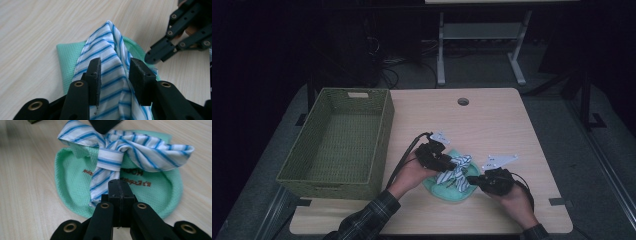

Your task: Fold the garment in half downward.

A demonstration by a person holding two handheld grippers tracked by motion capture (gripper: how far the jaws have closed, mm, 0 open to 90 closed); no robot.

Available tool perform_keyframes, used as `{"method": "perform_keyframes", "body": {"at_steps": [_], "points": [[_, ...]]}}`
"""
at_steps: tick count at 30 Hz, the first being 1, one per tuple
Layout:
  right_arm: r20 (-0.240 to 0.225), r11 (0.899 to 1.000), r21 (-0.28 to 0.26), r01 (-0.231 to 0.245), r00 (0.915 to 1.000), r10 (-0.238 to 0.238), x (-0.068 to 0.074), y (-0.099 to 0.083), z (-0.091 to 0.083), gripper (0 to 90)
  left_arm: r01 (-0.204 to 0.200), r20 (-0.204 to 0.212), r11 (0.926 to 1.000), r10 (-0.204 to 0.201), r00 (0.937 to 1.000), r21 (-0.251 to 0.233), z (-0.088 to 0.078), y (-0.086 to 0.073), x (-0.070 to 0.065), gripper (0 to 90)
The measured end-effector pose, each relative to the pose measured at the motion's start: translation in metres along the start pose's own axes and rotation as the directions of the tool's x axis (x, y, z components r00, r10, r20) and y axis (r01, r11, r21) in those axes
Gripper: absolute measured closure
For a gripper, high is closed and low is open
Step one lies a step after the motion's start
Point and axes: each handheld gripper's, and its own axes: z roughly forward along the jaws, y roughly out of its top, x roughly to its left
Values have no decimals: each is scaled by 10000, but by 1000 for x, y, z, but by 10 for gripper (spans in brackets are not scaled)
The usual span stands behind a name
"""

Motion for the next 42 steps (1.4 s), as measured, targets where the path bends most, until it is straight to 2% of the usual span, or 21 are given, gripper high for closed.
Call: {"method": "perform_keyframes", "body": {"at_steps": [5,13,17,23,28,31,34,36,39,42], "points": [[-165,10000,27,-45,9999,46,4,1,3,898,159,220,9996,-164,9996,228,6,-1,2,689],[-363,9997,207,130,9993,-123,9,3,12,898,66,533,9991,-89,9985,428,12,-3,2,890],[-390,9997,133,183,9991,-178,8,5,15,898,-17,556,9993,-4,9985,366,6,-1,-1,899],[-356,9996,-65,261,9990,-263,5,16,21,898,-160,533,9997,170,9984,-175,-15,6,-7,899],[-364,9991,-424,-8,9993,-7,-2,25,30,898,-48,547,9989,73,9985,-458,-23,5,-8,899],[-415,9985,-524,-187,9990,165,-8,28,39,899,51,556,9989,-25,9985,-460,-21,3,-7,899],[-423,9992,-295,-274,9988,261,-10,26,47,899,144,689,9993,-120,9975,-348,-13,-1,-7,899],[-263,9996,-76,-256,9993,254,-10,23,48,899,100,695,9996,-81,9975,-264,-8,-2,-8,898],[14,9994,39,-339,9994,339,-15,19,41,898,56,686,9999,-50,9976,-89,2,-4,-9,898],[504,9988,42,-478,9976,476,-24,12,25,898,88,701,9999,-95,9975,111,12,-6,-10,897]]}}
